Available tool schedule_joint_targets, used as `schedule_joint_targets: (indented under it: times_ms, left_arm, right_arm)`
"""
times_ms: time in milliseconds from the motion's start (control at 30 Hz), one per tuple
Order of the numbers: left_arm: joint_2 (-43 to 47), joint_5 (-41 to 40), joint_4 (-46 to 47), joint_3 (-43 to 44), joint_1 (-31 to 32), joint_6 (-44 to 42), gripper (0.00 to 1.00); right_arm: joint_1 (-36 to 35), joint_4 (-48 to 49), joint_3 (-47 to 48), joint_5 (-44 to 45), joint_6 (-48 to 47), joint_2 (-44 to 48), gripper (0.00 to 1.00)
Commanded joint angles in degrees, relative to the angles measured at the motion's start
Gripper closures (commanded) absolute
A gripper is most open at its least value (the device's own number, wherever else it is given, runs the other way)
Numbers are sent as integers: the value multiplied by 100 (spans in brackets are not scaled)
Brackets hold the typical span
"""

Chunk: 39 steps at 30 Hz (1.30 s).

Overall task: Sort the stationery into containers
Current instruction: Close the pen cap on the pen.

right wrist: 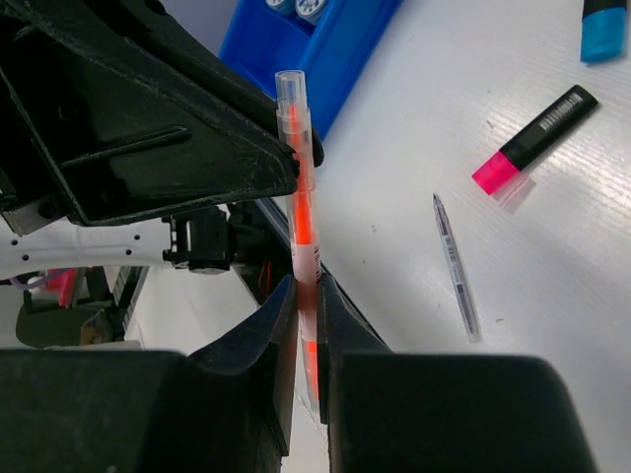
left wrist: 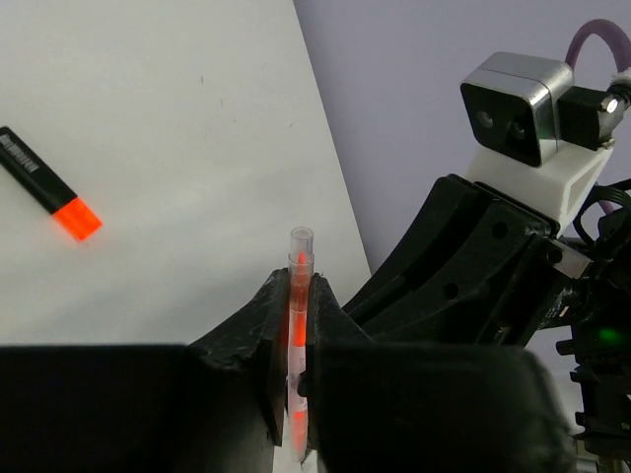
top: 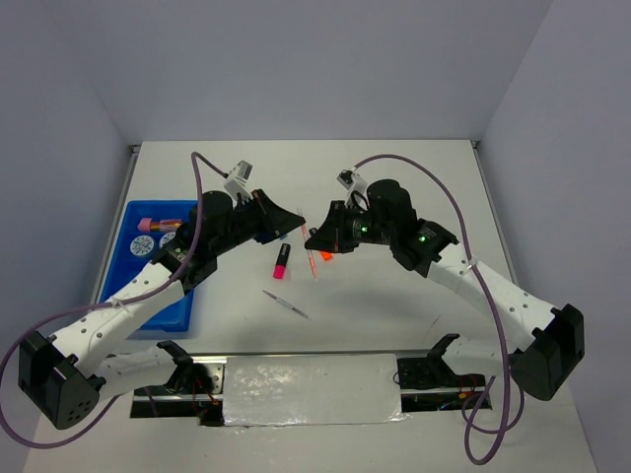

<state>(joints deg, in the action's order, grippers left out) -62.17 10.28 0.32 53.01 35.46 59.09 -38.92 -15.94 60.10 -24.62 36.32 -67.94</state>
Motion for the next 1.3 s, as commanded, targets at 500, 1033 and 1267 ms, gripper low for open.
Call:
schedule_joint_targets:
  times_ms: [500, 1033, 1267]
  left_arm:
    - [162, 677, -577, 904, 356, -1374, 47]
    - [197, 730, -164, 825, 356, -1471, 80]
    - [337, 809, 205, 789, 356, -1435, 44]
  right_arm:
    - [191, 1181, 538, -166, -1214, 176, 100]
    - [191, 1190, 547, -1009, -1452, 325, 100]
    - [191, 1049, 494, -1027, -1461, 343, 100]
